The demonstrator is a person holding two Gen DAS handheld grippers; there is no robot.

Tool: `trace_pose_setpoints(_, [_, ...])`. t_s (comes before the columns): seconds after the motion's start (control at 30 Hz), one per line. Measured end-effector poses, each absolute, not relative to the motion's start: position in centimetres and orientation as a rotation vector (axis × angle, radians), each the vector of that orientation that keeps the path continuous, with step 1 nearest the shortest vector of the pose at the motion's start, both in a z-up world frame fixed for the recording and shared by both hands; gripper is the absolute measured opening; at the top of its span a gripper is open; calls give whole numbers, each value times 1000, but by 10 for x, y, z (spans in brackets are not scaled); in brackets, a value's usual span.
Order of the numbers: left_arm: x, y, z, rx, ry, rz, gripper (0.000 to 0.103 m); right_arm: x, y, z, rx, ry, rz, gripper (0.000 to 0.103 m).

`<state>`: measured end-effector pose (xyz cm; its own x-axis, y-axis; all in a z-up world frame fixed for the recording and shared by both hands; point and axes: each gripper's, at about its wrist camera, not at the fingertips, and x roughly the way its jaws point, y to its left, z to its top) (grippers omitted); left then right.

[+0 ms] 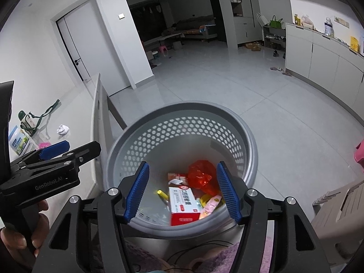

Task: Collect trash
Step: 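Return both tools from the basket to the shuttlecock and paper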

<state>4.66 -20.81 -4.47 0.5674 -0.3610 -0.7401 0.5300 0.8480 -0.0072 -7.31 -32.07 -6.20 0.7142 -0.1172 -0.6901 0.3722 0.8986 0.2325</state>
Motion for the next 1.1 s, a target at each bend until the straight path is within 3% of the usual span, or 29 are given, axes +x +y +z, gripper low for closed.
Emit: trace_pose_setpoints(1.1, [72, -13, 22, 130, 662, -92, 89, 21, -181, 3, 190, 635, 125, 62])
